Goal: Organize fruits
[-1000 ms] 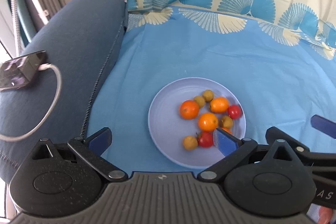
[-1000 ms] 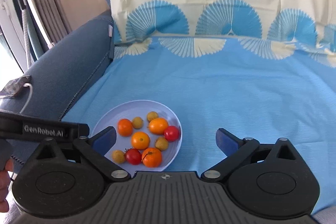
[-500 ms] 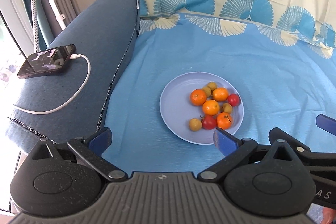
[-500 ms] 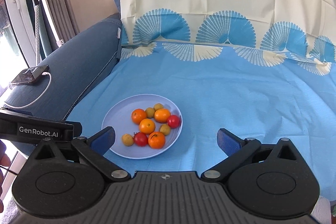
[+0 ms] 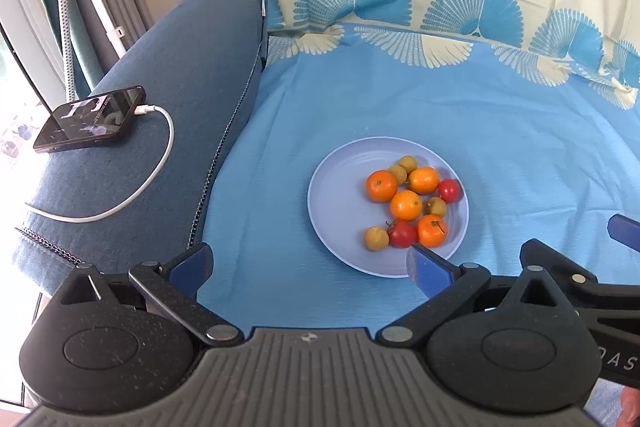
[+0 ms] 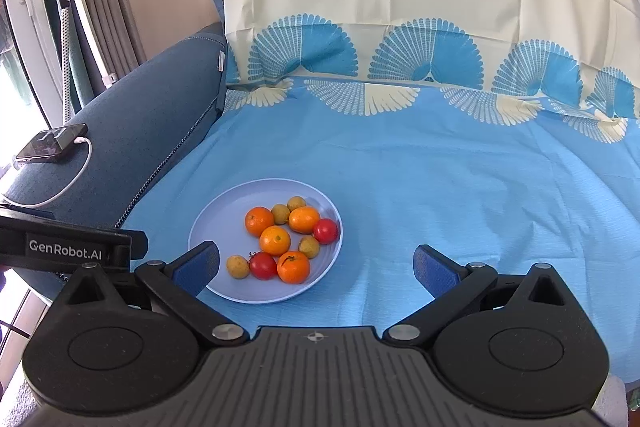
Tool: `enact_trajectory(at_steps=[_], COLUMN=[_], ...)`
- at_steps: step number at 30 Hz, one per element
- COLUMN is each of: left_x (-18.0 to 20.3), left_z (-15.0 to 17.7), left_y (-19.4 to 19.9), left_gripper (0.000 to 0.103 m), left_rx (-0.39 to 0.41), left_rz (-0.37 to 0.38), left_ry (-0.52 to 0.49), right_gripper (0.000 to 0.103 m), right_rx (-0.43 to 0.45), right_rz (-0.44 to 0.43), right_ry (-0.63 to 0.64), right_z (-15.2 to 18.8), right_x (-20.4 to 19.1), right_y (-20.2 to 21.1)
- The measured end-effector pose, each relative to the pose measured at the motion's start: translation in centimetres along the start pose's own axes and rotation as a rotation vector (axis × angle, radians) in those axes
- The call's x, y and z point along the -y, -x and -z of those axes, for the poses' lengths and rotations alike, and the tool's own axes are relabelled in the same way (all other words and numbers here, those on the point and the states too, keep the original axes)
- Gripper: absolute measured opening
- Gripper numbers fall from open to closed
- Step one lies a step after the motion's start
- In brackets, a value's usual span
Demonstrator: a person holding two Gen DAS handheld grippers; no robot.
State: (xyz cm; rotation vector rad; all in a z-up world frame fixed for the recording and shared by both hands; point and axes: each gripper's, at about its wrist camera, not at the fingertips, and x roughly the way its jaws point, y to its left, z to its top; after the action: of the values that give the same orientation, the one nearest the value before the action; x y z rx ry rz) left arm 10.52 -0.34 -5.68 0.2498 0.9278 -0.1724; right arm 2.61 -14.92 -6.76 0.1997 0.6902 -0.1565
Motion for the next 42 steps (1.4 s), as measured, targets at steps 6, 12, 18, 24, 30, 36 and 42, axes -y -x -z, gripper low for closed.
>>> enact_trajectory(at_steps=[6, 12, 18, 24, 30, 36, 42], left_x=[-0.29, -0.37, -0.20, -0.20, -0.22, -0.31, -0.34], left_z=[0.04, 0.05, 0.07, 0.09, 0.15, 0.14, 0.20], left_y=[-0.20, -0.61, -0.64, -0.64, -0.66, -0.75, -0.91], left_gripper=[0.103, 0.103, 0.103, 0.103, 0.103, 0.103, 0.103], left_rx=[-0.009, -0.022, -0.020, -0.021, -0.022, -0.026, -0.028], left_rz=[0.002, 0.000, -0.005, -0.007, -0.009, -0.011, -0.013], left_ry=[0.007, 0.014, 0.007, 0.009, 0.009, 0.010, 0.009], right_gripper=[0.102, 0.102, 0.102, 0.102, 0.102, 0.102, 0.102], right_rx=[-0.006, -0.015, -0.016, -0.017, -0.018, -0.016, -0.017], right_rz=[0.013, 0.011, 0.009, 0.008, 0.010, 0.013, 0.013], right_ry=[0.006, 0.008, 0.007, 0.007, 0.004, 0.001, 0.001], right_z=[0.17, 0.19, 0.18, 0.23, 0.23, 0.24, 0.25], right_x=[-0.33, -0.31, -0.36, -0.23, -0.31, -0.34, -0.41], right_y=[-0.32, -0.67, -0.70, -0.75, -0.85, -0.85, -0.95])
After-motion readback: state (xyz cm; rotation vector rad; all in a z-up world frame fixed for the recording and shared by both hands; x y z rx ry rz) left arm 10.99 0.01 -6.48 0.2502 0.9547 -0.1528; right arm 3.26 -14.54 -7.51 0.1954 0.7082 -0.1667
